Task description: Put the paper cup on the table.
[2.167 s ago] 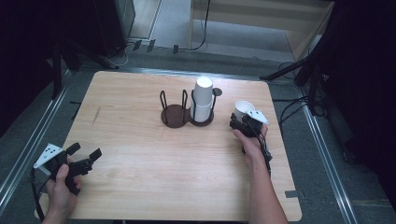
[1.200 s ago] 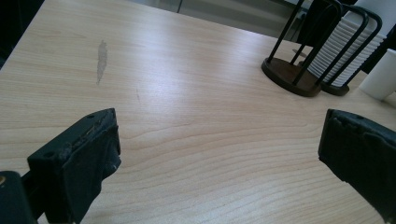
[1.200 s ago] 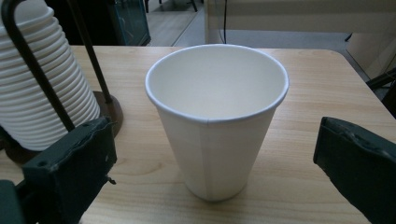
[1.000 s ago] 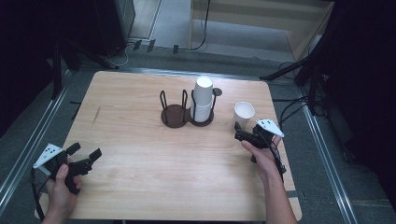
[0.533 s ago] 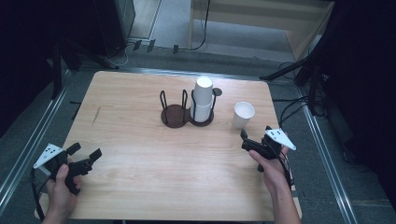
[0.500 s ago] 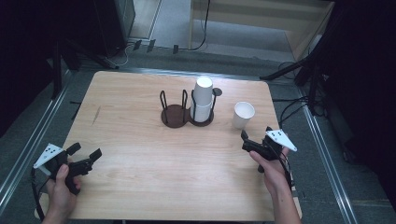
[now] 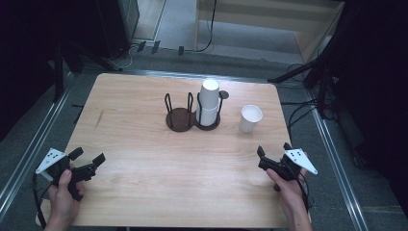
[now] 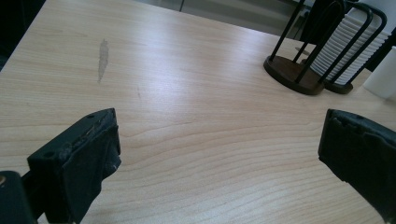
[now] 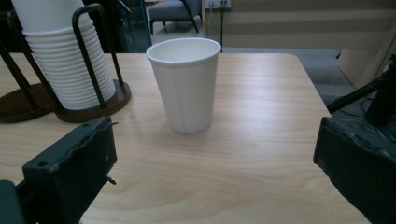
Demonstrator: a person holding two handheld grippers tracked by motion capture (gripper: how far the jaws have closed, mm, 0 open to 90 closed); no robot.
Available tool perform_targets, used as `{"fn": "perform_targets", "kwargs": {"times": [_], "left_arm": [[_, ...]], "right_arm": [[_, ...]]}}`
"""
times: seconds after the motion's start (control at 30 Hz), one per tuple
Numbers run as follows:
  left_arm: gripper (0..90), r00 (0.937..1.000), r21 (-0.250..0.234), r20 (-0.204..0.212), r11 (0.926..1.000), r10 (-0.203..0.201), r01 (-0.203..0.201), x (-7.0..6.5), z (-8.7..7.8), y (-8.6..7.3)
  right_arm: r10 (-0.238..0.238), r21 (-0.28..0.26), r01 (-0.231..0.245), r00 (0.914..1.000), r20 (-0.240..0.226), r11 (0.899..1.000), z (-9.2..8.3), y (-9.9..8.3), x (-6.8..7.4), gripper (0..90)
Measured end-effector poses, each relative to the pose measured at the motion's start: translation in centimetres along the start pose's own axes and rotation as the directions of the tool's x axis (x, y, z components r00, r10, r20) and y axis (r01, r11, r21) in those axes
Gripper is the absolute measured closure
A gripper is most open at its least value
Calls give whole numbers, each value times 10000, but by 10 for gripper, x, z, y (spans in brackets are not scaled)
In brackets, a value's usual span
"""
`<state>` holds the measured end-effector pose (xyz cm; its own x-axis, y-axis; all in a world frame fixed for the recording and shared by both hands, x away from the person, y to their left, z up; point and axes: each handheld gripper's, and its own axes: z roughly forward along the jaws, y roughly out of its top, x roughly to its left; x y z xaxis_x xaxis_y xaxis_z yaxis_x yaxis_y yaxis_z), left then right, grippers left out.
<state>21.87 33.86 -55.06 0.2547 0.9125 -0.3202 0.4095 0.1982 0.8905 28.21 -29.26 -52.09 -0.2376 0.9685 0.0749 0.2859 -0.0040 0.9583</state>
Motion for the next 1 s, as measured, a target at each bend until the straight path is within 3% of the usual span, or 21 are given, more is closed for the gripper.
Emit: {"fn": "perform_targets", "kwargs": {"times": [0.23,0.3,0.43,0.67,0.87,1.0], "left_arm": [[0,10000,4,-53,10000,34,-34,-1,0,0],[0,10000,-6,-48,10000,45,-45,-1,0,0],[0,9999,12,-62,9999,102,-102,-1,0,-1],[0,9995,106,-117,9996,277,-276,-3,2,-1],[0,9998,60,-95,9998,186,-186,-3,1,-1],[0,9999,16,-66,9999,151,-151,-3,0,-2]], "right_arm": [[-59,225,58,10000,69,9997,-20,-11,-13,7],[-97,266,89,9995,316,9996,-26,-15,-17,27],[157,239,-172,9982,587,9996,-37,-22,-26,36],[409,486,-439,9973,605,9979,-53,-32,-35,65],[493,980,-547,9972,564,9937,-60,-40,-32,93],[879,902,-929,9945,573,9916,-65,-42,-31,115]]}}
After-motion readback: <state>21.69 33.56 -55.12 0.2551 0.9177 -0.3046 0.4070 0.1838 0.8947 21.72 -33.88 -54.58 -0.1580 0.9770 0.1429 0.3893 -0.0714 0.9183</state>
